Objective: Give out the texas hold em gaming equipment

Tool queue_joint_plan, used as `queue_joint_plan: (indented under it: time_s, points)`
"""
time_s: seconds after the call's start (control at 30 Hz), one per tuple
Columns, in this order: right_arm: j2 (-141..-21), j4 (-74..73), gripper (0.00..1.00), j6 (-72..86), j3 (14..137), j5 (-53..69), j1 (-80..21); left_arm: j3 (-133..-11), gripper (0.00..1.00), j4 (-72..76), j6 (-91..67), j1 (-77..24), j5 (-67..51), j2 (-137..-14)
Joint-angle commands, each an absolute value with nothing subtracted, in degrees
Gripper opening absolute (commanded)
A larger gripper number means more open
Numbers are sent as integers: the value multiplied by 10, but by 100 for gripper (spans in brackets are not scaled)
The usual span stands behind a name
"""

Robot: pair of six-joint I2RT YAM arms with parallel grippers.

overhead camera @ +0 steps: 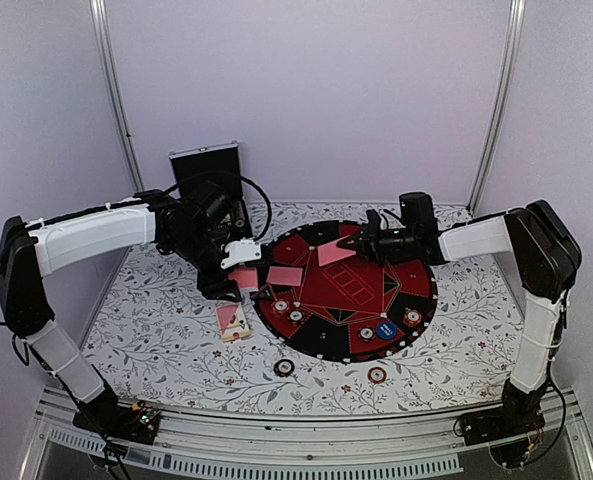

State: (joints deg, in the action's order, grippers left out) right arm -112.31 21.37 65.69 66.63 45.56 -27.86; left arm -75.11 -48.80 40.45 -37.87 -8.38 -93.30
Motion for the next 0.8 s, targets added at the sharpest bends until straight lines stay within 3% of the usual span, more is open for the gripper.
queue_joint_plan:
  time_s: [0.0, 0.23, 0.77]
  points:
    - [-1106, 152, 9, 590, 648, 431, -211, -770, 0, -483, 406, -381, -87, -932]
    - [-1147, 104, 9, 521, 668, 374, -154, -776, 0, -486, 408, -381, -85, -937]
    - [-1230, 148, 14, 524, 693, 316, -150, -783, 0, -494, 412, -381, -85, -942]
